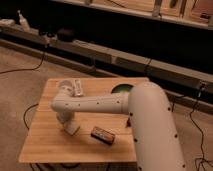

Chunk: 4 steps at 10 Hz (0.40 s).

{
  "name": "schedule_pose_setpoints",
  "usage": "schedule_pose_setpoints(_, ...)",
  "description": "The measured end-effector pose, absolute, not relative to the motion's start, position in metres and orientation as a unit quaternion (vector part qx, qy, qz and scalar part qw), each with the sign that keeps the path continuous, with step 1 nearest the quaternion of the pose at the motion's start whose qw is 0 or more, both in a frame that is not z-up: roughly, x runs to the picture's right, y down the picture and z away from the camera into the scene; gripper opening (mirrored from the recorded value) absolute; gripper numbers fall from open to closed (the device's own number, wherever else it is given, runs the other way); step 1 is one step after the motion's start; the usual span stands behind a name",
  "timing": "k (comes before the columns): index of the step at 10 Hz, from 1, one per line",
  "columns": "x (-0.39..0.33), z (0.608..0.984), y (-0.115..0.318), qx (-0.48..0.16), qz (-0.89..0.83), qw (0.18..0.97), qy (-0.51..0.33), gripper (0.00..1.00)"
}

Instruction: Wipe the white sponge on the table

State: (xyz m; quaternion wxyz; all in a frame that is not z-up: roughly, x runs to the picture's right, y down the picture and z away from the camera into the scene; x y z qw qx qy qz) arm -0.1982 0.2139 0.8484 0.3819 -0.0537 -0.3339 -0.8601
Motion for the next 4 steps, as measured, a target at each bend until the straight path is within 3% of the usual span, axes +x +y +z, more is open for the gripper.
schedule_pose_setpoints(4, -0.199, 0.781, 0.265, -0.039, -0.878, 0.323, -0.351, 0.31)
